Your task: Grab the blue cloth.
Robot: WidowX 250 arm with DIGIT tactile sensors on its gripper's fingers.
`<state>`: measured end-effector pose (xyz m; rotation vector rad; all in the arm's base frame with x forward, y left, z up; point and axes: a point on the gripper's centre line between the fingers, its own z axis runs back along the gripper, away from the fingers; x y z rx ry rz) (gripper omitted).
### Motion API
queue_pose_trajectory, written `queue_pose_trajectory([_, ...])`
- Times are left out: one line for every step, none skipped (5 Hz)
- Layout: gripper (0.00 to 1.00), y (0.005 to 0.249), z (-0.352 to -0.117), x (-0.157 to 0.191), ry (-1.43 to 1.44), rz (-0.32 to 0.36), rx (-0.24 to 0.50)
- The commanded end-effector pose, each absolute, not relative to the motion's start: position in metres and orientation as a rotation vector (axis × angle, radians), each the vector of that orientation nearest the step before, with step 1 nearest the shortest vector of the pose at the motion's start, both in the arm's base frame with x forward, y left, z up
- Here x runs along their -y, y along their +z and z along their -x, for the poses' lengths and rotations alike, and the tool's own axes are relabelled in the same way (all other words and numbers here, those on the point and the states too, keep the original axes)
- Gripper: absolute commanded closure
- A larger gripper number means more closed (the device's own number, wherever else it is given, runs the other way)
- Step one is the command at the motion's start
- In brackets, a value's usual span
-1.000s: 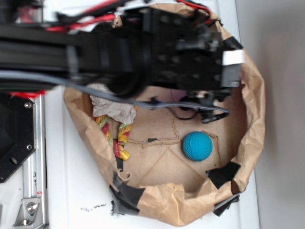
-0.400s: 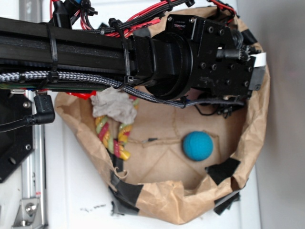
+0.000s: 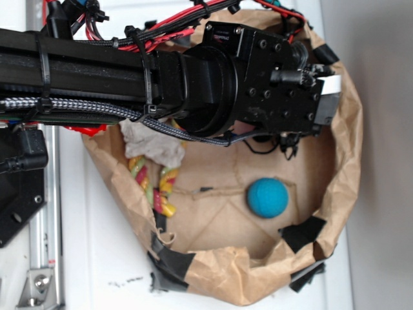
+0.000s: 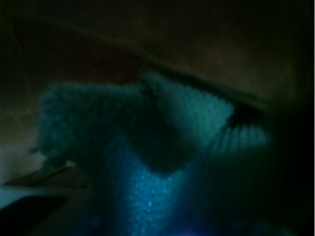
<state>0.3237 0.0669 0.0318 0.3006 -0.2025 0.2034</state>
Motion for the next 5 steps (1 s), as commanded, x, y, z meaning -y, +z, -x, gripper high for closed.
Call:
queue_pose_trajectory([1.0,0.075,-0.308,-0.057,0.158,-0.311,0.32])
queue_pose_trajectory([1.0,0.121,-0.289,-0.019,-0.071,-0.157,0.245])
queue_pose_trajectory([1.0,0.152,-0.282,0.015,-0.194,-0.091,0.184])
queue_pose_trajectory([1.0,0.167,-0.273,0.023,-0.199,-0.055,0.141])
queue_pose_trajectory([1.0,0.167,-0.268,0.015,-0.141,-0.048,0.11])
